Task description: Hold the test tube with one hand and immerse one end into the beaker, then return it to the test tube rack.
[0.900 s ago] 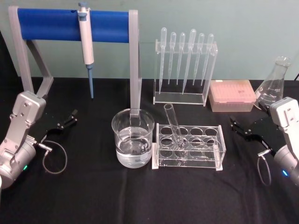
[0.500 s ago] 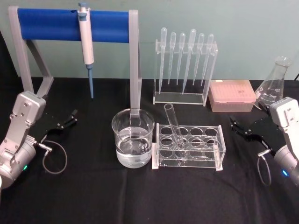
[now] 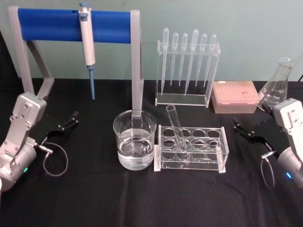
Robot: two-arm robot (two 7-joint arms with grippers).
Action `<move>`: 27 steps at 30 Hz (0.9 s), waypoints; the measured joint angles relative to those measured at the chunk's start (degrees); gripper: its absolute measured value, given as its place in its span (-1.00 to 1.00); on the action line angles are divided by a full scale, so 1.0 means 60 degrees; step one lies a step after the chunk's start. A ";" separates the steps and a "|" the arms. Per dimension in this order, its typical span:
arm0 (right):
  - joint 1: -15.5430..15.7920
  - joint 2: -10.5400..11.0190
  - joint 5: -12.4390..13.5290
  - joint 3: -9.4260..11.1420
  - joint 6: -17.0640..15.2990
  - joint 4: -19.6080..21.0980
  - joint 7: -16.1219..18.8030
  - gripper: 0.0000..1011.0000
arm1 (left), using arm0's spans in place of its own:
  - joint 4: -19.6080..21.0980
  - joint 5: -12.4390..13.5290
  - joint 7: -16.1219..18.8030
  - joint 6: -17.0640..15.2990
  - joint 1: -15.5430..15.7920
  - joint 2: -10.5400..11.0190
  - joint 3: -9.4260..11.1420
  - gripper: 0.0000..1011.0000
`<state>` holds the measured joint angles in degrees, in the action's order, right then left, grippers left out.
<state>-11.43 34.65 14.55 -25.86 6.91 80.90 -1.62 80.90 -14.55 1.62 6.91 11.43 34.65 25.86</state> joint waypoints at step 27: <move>0.2065 0.2142 0.1091 0.0958 -0.1074 0.4051 0.2328 0.98 | 0.0000 0.0000 0.0000 0.0001 0.0000 0.0000 0.0000 0.98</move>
<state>0.96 47.50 21.10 -20.11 0.46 105.21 12.35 80.90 -14.55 1.62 6.91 11.43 34.65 25.86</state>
